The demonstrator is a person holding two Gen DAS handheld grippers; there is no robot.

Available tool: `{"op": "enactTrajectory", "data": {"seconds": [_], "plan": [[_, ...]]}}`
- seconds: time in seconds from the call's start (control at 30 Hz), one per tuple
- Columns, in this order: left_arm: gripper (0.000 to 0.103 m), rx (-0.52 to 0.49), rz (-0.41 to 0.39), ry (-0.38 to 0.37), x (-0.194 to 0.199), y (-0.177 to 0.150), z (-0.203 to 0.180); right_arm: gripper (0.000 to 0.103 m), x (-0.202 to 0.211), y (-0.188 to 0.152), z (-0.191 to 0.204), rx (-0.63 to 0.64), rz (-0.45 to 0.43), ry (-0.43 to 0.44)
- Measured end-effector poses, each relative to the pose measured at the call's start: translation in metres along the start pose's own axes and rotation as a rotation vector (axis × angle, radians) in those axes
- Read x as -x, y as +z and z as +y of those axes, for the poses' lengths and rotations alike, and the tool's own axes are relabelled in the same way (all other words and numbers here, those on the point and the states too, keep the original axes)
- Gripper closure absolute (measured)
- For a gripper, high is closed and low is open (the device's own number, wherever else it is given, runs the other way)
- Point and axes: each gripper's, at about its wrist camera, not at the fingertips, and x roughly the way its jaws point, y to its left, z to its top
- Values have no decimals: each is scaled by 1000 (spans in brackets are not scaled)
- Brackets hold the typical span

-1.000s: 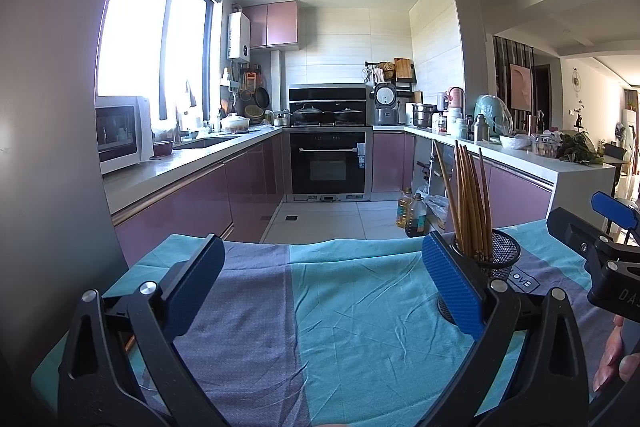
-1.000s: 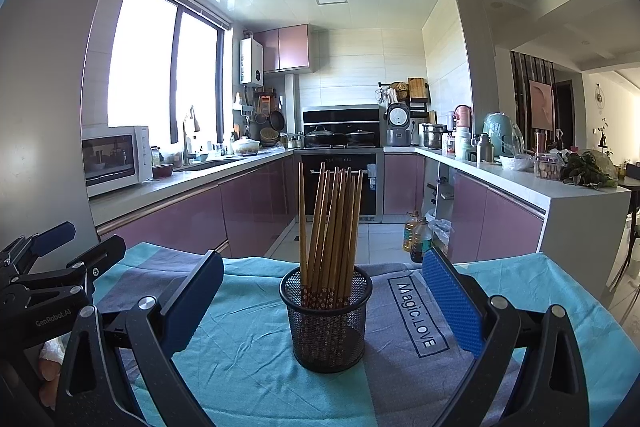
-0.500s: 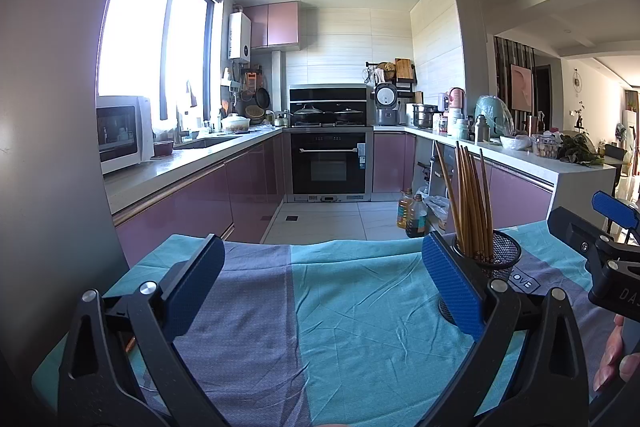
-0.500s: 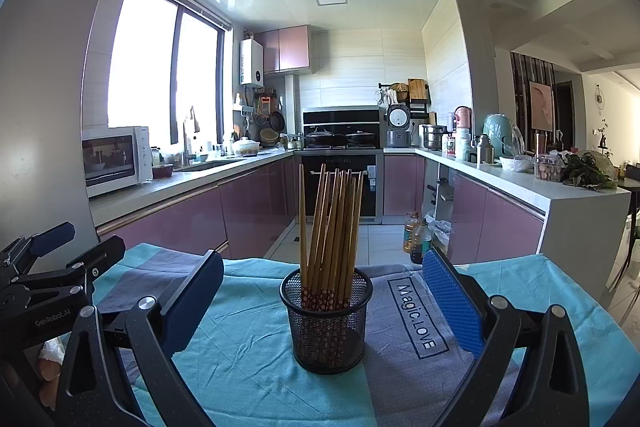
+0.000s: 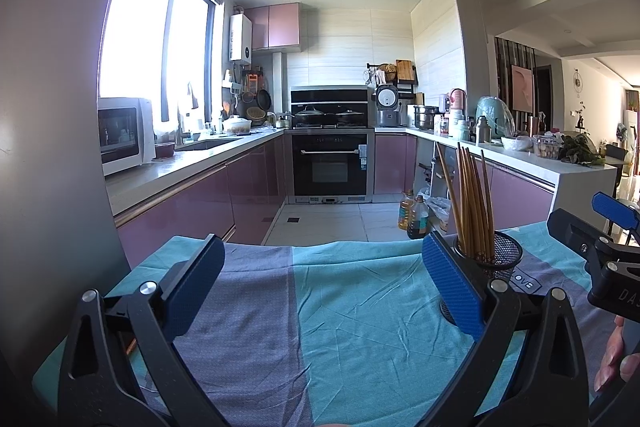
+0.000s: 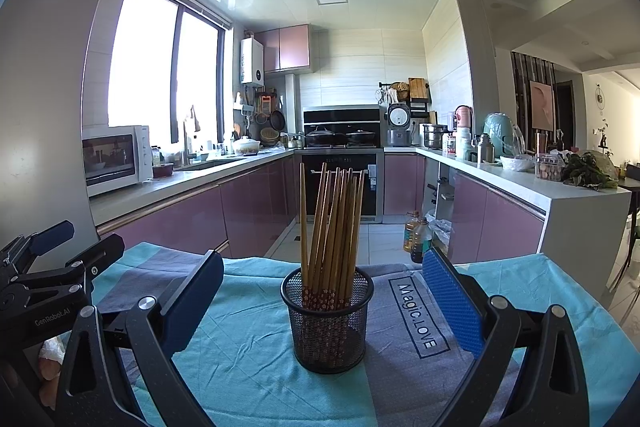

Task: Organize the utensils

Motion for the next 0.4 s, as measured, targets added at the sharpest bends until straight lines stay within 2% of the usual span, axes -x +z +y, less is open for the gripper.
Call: {"op": "enactTrajectory", "data": {"seconds": [0.2,0.27,0.33,0.4], "plan": [[6,9,49,-13,-10,-1,5,7,-7,-4,-7,-6,33,-1],[6,20,73,-17,-15,-2,7,7,-12,-9,-18,-3,65,-36],[6,24,107,-20,-24,-6,13,7,-26,-15,-35,11,142,-87],[6,22,145,-21,-35,-10,17,7,-50,-29,-63,8,283,-145]]}}
